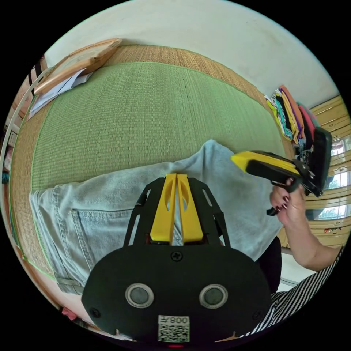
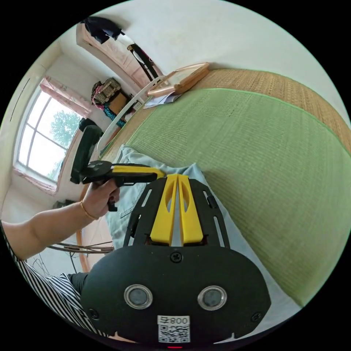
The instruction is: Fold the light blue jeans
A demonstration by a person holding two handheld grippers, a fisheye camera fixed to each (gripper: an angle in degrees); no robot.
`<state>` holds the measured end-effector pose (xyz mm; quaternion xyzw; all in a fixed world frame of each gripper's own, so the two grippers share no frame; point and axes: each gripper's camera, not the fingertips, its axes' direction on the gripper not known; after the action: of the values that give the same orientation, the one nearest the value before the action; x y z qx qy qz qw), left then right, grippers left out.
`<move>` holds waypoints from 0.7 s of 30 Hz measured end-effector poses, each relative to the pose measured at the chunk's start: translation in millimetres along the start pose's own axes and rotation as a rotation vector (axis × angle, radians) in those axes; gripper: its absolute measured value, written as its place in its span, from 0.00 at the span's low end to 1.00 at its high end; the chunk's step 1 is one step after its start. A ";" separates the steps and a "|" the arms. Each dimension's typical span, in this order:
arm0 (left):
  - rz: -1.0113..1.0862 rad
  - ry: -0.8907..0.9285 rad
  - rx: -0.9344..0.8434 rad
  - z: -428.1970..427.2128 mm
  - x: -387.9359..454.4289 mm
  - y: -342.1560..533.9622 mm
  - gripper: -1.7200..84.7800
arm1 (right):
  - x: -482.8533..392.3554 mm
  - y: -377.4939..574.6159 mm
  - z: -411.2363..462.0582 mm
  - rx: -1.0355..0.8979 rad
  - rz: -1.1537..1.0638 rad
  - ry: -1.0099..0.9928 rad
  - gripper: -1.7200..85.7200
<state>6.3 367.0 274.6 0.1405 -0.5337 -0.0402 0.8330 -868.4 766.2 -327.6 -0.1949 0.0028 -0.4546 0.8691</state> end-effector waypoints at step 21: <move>-0.133 0.113 0.172 -116.4 -40.6 57.6 0.02 | -1.4 34.5 94.5 0.097 0.028 0.140 0.02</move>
<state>89.0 453.2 209.4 0.2485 -0.4767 -0.0417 0.8422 -824.8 816.7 -252.3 -0.1203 0.0442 -0.4547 0.8814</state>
